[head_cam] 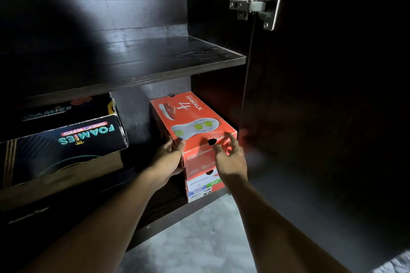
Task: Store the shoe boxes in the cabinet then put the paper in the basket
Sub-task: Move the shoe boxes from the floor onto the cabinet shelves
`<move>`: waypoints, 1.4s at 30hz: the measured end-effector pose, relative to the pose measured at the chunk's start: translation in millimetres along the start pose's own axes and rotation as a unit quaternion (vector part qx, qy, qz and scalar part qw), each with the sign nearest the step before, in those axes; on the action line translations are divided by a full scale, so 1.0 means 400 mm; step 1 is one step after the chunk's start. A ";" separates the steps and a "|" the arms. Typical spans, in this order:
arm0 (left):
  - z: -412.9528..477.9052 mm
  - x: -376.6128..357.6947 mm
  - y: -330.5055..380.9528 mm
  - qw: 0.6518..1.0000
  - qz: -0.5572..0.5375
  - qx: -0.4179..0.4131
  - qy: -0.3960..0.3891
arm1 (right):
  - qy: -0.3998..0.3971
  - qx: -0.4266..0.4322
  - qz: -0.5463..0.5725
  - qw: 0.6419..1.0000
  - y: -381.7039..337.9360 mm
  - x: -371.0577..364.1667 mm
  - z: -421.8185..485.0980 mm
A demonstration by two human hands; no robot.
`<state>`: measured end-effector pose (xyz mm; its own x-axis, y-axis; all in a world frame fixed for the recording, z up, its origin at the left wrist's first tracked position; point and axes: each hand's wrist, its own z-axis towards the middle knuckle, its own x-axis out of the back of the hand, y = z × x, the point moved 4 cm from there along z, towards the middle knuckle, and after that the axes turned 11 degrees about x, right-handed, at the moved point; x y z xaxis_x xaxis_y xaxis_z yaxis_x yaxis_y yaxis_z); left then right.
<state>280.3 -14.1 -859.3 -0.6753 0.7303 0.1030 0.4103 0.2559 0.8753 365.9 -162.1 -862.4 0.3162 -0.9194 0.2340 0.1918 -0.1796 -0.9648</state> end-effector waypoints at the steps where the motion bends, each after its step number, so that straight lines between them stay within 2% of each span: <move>1: 0.006 0.000 0.004 1.000 0.000 0.004 0.006 | -0.008 -0.006 0.007 1.000 0.002 -0.003 0.003; 6: 0.015 -0.006 0.015 0.999 0.020 -0.004 0.036 | -0.030 -0.020 0.032 0.999 0.003 -0.005 0.009; 10: -0.017 0.006 0.033 0.984 0.113 -0.040 0.134 | -0.067 -0.006 0.006 0.998 -0.017 0.004 0.018; 13: -0.038 0.007 0.049 0.982 0.139 -0.069 0.112 | -0.053 0.007 -0.023 0.998 -0.018 0.032 0.031; 16: -0.083 -0.001 0.069 0.977 0.165 -0.096 0.092 | -0.072 0.028 -0.074 0.994 -0.019 0.071 0.018; 18: -0.134 -0.021 0.082 0.968 0.195 -0.128 0.091 | -0.087 0.037 -0.113 0.989 -0.055 0.109 -0.035; 21: -0.239 -0.063 0.090 0.961 0.175 -0.201 0.075 | -0.092 0.074 -0.206 0.971 -0.128 0.178 -0.154; 24: -0.340 -0.130 0.051 0.950 0.178 -0.256 0.017 | -0.052 0.085 -0.290 0.952 -0.155 0.285 -0.281; 31: -0.588 -0.325 -0.119 0.920 0.219 -0.251 -0.207 | 0.055 0.000 -0.364 0.930 -0.099 0.566 -0.671; 33: -0.662 -0.387 -0.202 0.912 0.228 -0.229 -0.251 | 0.108 -0.045 -0.342 0.933 -0.048 0.654 -0.808; 37: -0.812 -0.540 -0.390 0.888 0.253 -0.189 -0.336 | 0.183 -0.119 -0.348 0.912 0.082 0.804 -1.049; 42: -0.950 -0.696 -0.621 0.834 0.359 -0.129 -0.398 | 0.275 -0.197 -0.338 0.878 0.263 0.980 -1.291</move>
<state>133.3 -521.8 -925.9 0.3505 0.8526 0.3876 0.3195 -0.4979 0.8063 30.2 -722.2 -933.7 -0.2640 -0.5658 0.7812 -0.2081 -0.7574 -0.6189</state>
